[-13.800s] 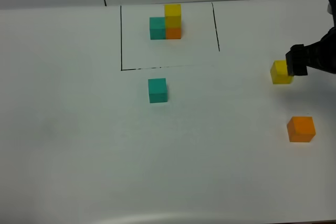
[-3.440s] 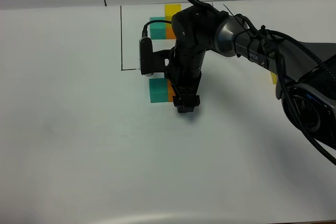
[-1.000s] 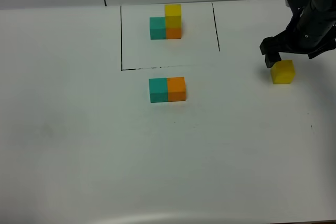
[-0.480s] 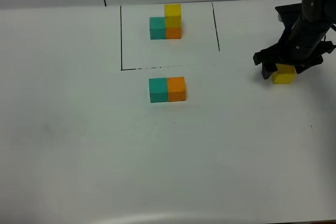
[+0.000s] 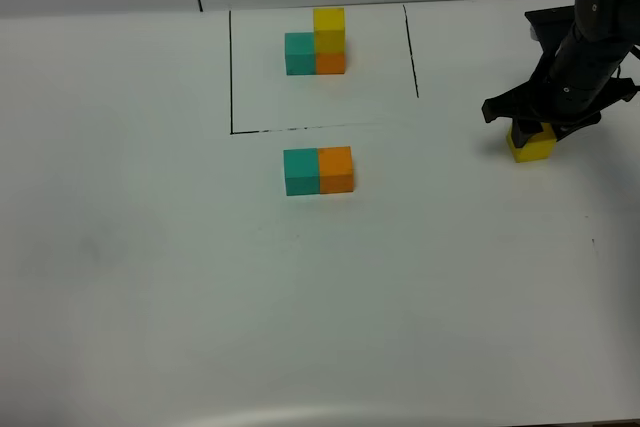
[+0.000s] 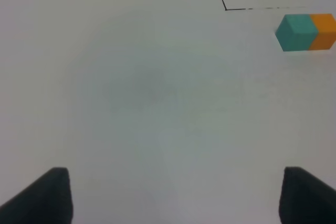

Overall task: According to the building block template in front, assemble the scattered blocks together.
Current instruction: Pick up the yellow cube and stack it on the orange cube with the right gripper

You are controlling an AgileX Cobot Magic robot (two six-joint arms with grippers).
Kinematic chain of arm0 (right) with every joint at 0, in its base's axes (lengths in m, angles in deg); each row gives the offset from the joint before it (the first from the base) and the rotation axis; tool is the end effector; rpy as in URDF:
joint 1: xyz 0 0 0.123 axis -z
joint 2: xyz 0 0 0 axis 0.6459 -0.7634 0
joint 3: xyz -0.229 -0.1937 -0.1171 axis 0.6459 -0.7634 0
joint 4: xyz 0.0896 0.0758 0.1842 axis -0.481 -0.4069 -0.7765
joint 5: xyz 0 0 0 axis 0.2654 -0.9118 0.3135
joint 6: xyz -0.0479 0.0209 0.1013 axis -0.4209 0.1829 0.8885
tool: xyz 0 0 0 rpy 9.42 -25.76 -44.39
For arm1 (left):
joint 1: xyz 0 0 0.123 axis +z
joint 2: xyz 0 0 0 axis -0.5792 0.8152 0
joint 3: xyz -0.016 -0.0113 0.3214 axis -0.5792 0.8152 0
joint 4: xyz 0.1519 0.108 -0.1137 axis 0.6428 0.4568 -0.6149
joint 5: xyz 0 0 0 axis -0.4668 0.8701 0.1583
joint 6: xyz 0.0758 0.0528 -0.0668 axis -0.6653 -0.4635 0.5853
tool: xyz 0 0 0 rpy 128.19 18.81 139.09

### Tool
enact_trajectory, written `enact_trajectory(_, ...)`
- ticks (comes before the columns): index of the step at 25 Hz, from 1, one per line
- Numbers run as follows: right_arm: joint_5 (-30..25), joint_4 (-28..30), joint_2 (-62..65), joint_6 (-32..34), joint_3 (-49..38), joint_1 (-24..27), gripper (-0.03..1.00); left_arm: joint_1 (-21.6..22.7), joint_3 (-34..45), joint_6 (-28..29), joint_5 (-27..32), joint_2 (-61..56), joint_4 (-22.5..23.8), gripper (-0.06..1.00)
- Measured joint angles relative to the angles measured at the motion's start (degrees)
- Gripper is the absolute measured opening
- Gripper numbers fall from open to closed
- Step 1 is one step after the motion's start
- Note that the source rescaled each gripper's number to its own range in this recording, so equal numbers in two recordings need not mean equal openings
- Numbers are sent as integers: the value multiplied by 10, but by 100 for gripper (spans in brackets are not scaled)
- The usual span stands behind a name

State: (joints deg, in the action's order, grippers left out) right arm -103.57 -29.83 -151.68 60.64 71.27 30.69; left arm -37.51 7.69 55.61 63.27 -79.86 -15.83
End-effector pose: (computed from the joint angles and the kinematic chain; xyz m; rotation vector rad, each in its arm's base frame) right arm 0.4288 0.0721 0.1722 -0.2729 2.9063 0.0238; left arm -0.0533 -0.0053 0.2515 0.0364 2.0392 -0.1150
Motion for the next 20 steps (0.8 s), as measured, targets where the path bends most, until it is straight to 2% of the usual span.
enact_trajectory(5,-3,8,7,0,0,-2,2,0,0,0,0,0,0,85)
enact_trajectory(9,-10,38,38,-15,0,-15,2,0,0,0,0,0,0,85)
enact_trajectory(15,-67,49,74,-143,1,-48,2,0,0,0,0,0,0,85)
enact_trajectory(20,-128,54,76,-261,1,-108,2,0,0,0,0,0,0,85)
